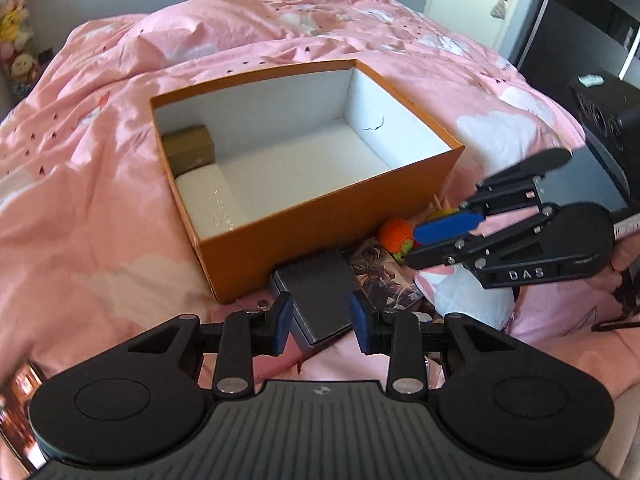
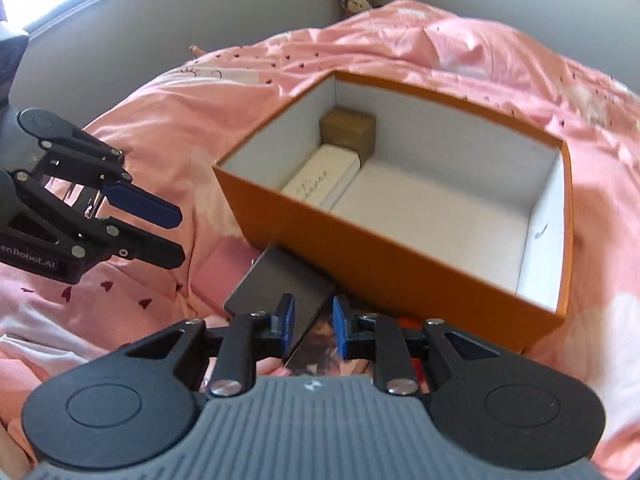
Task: Organize objects
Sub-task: 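Withdraw both tools from the shoebox toward the remaining objects, then grasp the dark grey card holder with the left tool and lift it, then grasp the brown PHOTO CARD pack with the right tool and lift it, then carry the card holder with the left tool while the right tool carries the photo card pack over the shoebox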
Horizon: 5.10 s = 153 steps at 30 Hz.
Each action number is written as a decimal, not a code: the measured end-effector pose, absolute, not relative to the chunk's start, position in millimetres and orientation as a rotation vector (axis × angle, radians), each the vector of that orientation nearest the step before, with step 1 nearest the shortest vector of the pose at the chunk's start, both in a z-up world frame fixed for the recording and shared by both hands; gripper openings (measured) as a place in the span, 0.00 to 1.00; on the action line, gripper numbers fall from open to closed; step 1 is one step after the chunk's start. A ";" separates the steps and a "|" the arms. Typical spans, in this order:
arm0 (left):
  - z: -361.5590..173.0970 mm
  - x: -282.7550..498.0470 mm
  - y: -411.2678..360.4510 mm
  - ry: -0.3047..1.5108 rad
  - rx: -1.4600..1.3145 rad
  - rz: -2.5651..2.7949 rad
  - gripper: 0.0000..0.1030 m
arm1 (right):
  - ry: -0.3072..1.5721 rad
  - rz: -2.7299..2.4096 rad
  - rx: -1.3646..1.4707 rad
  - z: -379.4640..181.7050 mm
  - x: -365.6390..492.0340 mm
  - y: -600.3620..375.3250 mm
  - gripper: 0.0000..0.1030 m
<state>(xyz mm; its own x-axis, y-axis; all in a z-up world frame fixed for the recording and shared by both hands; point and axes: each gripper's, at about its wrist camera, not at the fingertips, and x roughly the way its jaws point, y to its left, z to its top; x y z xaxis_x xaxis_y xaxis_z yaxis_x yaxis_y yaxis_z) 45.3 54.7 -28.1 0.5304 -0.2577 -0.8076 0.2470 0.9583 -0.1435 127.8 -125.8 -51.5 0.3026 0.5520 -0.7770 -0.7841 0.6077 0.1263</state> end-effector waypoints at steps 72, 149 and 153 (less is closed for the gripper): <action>-98.6 111.5 85.9 1.037 -0.780 -0.217 0.50 | 1.274 0.723 0.001 -121.5 188.3 -131.7 0.19; -26.6 173.2 85.2 0.835 -0.536 -0.123 0.38 | 0.944 0.597 0.064 -5.9 240.8 -152.4 0.23; -52.3 184.7 83.3 0.917 -0.544 -0.120 0.38 | 1.010 0.565 0.080 -31.6 256.6 -152.5 0.23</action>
